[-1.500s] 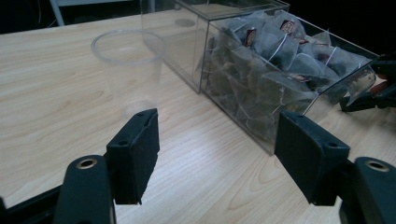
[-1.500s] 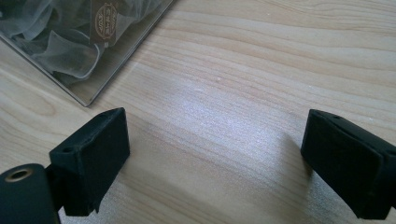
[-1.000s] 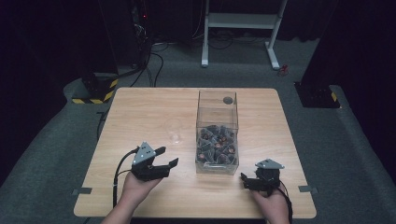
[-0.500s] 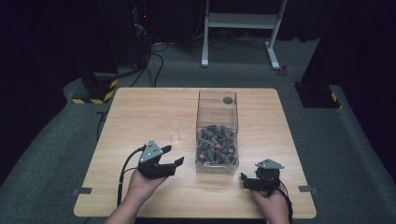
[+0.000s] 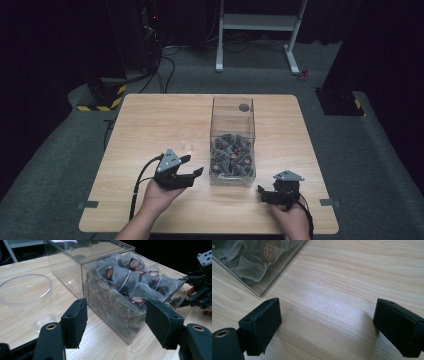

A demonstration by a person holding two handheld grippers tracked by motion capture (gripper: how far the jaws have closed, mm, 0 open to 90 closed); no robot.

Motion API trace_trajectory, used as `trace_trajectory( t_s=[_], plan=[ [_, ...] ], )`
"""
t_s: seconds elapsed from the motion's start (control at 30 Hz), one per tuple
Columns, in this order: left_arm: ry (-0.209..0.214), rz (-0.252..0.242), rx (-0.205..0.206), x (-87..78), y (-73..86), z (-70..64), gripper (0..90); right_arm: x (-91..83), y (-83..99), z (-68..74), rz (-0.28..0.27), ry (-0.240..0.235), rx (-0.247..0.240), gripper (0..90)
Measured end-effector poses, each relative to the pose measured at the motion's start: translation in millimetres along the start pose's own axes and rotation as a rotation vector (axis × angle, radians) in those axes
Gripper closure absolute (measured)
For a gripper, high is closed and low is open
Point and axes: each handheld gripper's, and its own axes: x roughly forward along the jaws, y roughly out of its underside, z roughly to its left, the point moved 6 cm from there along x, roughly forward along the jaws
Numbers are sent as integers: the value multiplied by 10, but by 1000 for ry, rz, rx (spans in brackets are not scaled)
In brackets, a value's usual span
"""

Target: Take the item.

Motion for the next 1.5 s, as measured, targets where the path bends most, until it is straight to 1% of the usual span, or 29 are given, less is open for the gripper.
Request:
trace_trajectory(
  t_s=[0.13,0.23,0.27,0.47,0.5,0.53,0.73,0.87,0.97,1.0,1.1,1.13,1.3,1.33,1.5],
  plan=[
    [3,1,-7,28,-6,-7,351,0,0,1,0,0,1,78],
    [4,4,1,37,-6,-4,351,0,0,1,0,-1,-1,78],
    [7,5,-4,57,-6,-11,351,-1,0,-2,0,-1,-7,78],
    [13,2,-7,94,-22,-19,356,-1,0,-2,0,-1,-8,78],
    [14,11,1,117,-30,-30,359,-1,0,-2,-1,-2,-9,78],
    [14,9,7,126,-39,-36,360,-1,0,-2,-1,-1,-8,78],
    [24,2,13,178,-103,-61,378,-1,0,-2,0,-2,-8,78],
    [31,-4,9,224,-140,-75,383,-1,0,-1,0,-2,-9,78],
    [34,-2,7,251,-148,-75,386,-1,1,2,0,-5,-12,79],
    [31,4,11,281,-154,-75,386,-1,1,2,0,-5,-12,79],
    [34,7,17,303,-172,-79,389,-2,2,5,1,-5,-8,79],
    [36,3,9,324,-192,-84,390,-2,2,7,0,-6,-7,79],
    [40,2,14,375,-238,-91,407,-3,2,8,0,-6,-8,79],
    [47,-2,4,404,-252,-92,414,-2,2,8,0,-6,-8,79],
    [46,8,-2,480,-252,-83,436,-2,2,8,0,-7,-8,79]
  ],
)
